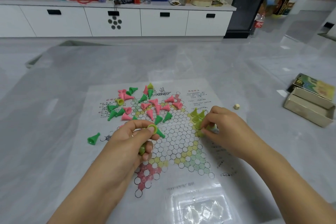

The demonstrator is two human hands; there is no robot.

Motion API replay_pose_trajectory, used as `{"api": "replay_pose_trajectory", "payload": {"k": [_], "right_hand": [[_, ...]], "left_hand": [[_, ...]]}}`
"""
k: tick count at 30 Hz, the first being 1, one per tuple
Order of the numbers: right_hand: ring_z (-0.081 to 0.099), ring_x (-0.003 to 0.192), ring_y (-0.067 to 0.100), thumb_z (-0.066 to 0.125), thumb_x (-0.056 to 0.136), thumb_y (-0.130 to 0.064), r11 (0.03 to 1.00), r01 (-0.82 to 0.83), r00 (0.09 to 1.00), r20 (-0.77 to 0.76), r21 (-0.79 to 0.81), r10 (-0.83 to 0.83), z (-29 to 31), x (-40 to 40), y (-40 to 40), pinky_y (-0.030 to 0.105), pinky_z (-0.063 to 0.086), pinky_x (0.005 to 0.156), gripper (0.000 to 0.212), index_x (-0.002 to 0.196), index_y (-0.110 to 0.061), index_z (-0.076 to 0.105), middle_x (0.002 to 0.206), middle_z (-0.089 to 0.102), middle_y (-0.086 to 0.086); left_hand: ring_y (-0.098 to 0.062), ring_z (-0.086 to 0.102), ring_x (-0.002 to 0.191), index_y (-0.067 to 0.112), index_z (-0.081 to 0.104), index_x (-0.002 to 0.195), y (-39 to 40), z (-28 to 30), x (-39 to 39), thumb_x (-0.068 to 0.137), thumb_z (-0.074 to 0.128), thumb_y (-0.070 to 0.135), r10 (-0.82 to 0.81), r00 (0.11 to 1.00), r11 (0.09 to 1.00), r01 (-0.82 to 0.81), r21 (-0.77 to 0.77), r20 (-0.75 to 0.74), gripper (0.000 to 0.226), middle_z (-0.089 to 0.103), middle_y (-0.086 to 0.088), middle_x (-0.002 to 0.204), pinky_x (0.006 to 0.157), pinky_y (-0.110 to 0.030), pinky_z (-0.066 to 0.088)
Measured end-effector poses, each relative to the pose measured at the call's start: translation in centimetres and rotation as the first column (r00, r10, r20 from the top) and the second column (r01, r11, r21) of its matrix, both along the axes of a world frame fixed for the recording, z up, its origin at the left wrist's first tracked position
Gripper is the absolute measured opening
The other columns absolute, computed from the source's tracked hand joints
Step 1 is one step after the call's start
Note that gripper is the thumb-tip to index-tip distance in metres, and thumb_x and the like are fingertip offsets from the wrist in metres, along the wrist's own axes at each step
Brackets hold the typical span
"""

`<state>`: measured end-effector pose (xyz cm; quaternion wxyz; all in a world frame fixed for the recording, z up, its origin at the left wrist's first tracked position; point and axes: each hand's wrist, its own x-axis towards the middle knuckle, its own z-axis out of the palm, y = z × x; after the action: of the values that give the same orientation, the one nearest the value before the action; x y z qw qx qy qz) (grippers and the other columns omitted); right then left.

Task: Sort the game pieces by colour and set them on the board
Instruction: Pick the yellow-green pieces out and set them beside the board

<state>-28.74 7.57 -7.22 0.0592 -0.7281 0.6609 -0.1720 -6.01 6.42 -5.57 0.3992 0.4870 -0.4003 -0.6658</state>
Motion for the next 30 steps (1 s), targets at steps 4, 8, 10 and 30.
{"api": "replay_pose_trajectory", "payload": {"k": [4, 8, 10, 30], "right_hand": [[0.043, 0.077, 0.010, 0.064, 0.081, -0.023, 1.000, -0.010, 1.000, -0.011, -0.003, 0.010, 0.0, 0.1, 0.0, 0.019, 0.034, 0.064, 0.008, 0.088, -0.017, 0.065, 0.083, 0.047, -0.007], [0.044, 0.078, 0.009, 0.063, 0.082, -0.022, 1.000, -0.008, 1.000, 0.007, 0.002, 0.008, 0.1, 0.1, 0.1, 0.019, 0.036, 0.066, 0.009, 0.089, -0.017, 0.066, 0.084, 0.048, -0.006], [0.044, 0.079, 0.009, 0.063, 0.082, -0.022, 1.000, -0.010, 1.000, 0.008, 0.011, 0.010, 0.1, 0.1, 0.1, 0.019, 0.036, 0.067, 0.010, 0.091, -0.017, 0.066, 0.086, 0.049, -0.006], [0.051, 0.060, -0.003, 0.058, 0.086, -0.028, 0.978, -0.176, 0.832, 0.548, 0.114, 0.086, 2.5, 6.5, 0.0, 0.010, 0.041, 0.057, 0.012, 0.083, -0.025, 0.070, 0.066, 0.061, -0.015]], "left_hand": [[-0.006, 0.045, 0.042, 0.009, 0.062, 0.090, 0.0, 0.0, 0.0, 0.087, 0.054, 0.006, -0.003, 1.000, 1.000, 0.003, 0.006, -0.001, 0.009, 0.064, 0.003, 0.056, 0.037, -0.017, 0.037], [-0.005, 0.045, 0.042, 0.009, 0.061, 0.089, 0.0, 0.1, 0.0, 0.087, 0.054, 0.006, -0.007, 1.000, 1.000, 0.007, 0.006, 0.005, 0.009, 0.064, 0.003, 0.056, 0.037, -0.017, 0.037], [-0.005, 0.045, 0.042, 0.008, 0.061, 0.090, 0.0, 0.1, 0.0, 0.087, 0.054, 0.006, -0.008, 1.000, 1.000, 0.008, 0.008, -0.001, 0.009, 0.064, 0.002, 0.056, 0.037, -0.017, 0.036], [-0.003, 0.065, 0.068, 0.035, 0.042, 0.089, 0.9, -0.4, -0.5, 0.080, 0.065, 0.026, -0.046, 0.876, 0.920, 0.225, -0.322, 0.480, 0.027, 0.065, 0.014, 0.094, 0.046, -0.006, 0.043]]}}
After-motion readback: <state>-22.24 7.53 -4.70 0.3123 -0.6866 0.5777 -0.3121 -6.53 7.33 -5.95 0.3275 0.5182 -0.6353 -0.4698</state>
